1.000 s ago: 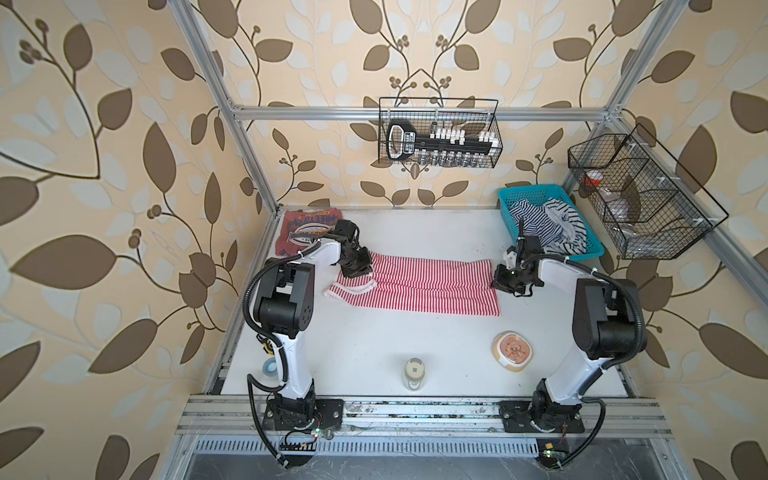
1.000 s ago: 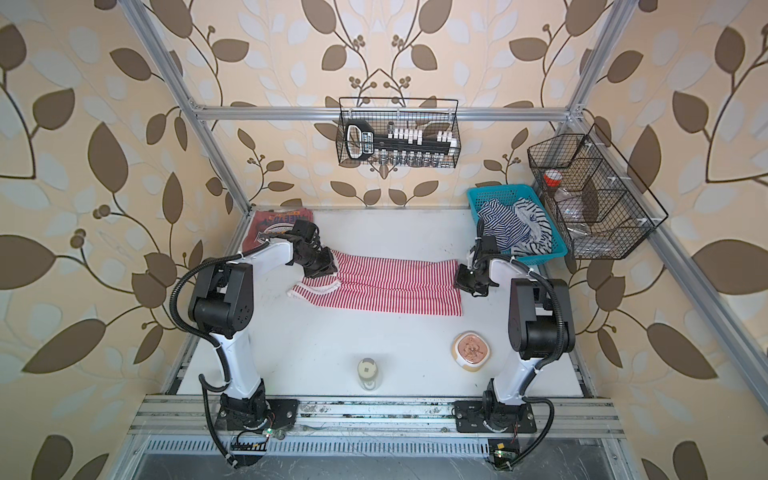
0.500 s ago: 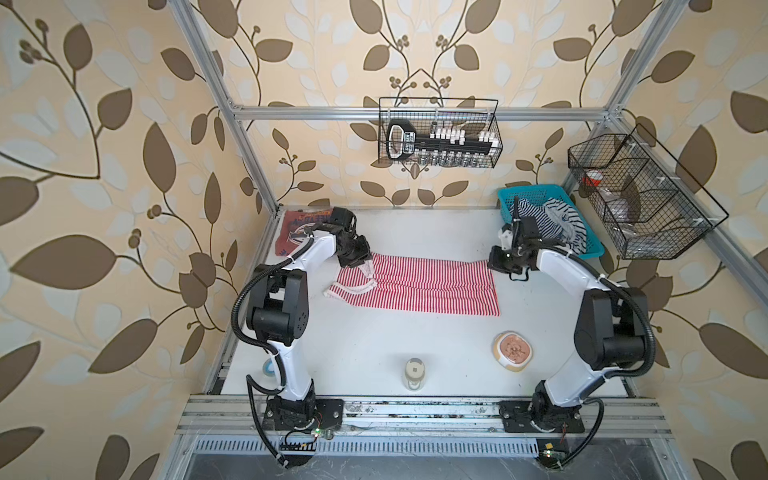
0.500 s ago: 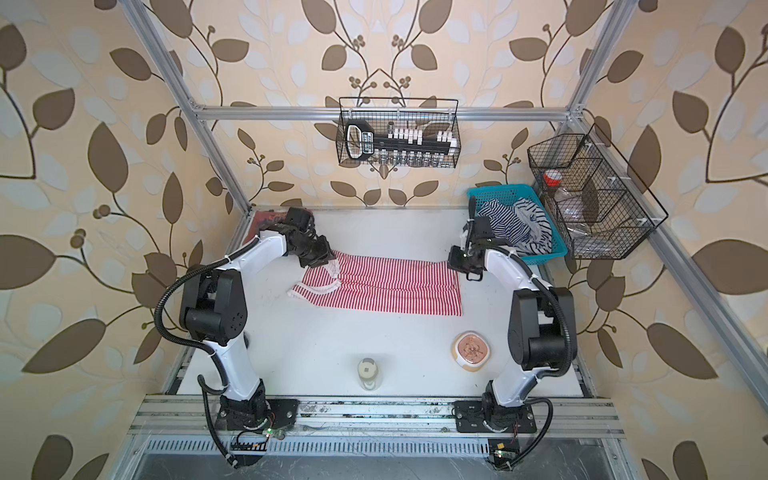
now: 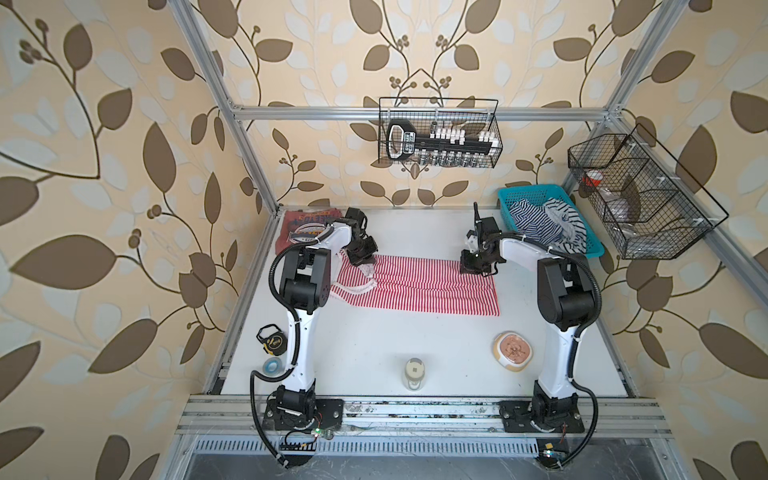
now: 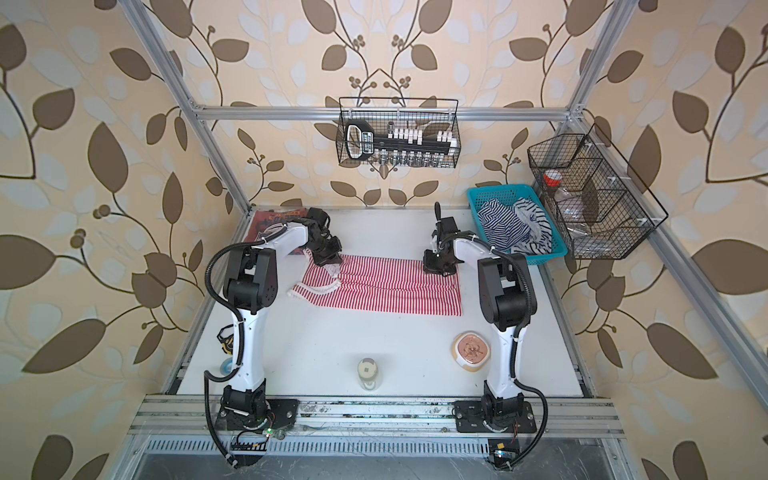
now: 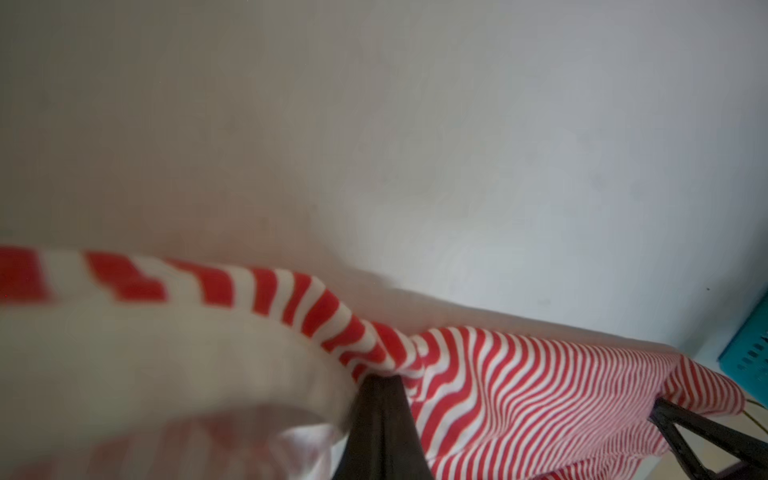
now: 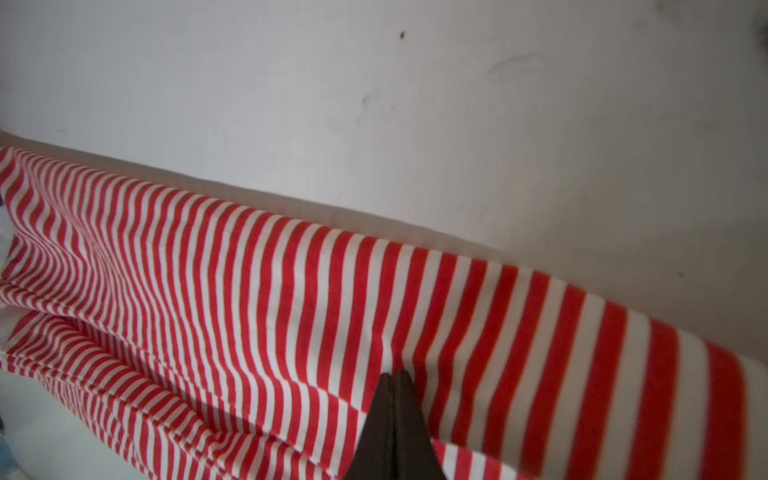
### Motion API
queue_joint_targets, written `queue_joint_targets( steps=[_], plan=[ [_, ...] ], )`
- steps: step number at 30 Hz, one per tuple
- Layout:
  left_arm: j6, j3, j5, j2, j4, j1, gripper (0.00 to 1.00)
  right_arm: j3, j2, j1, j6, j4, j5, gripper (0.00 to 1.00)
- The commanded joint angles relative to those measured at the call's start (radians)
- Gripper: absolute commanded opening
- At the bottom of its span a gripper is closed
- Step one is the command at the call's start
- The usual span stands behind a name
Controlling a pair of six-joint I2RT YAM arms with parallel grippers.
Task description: Fold and stack the tank tops
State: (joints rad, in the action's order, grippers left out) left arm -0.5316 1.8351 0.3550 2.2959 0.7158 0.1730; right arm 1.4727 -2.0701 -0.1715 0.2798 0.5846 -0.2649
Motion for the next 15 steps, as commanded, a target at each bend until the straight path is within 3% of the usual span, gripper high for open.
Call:
queue_joint_targets(
  steps=[1,9,15],
  plan=[
    [0.0,0.085,-0.029,0.048,0.071,0.012,0.0,-0.027,-0.011,0.009,-0.037,0.025,0.018,0.0],
    [-0.033,0.419,-0.037,0.28,0.144,0.016,0.0,-0.183,0.061,0.023,-0.008,-0.029,-0.015,0.0],
    [-0.149,0.597,0.064,0.418,0.012,0.019,0.0,-0.226,0.114,0.028,0.012,-0.018,-0.083,0.0]
  ],
)
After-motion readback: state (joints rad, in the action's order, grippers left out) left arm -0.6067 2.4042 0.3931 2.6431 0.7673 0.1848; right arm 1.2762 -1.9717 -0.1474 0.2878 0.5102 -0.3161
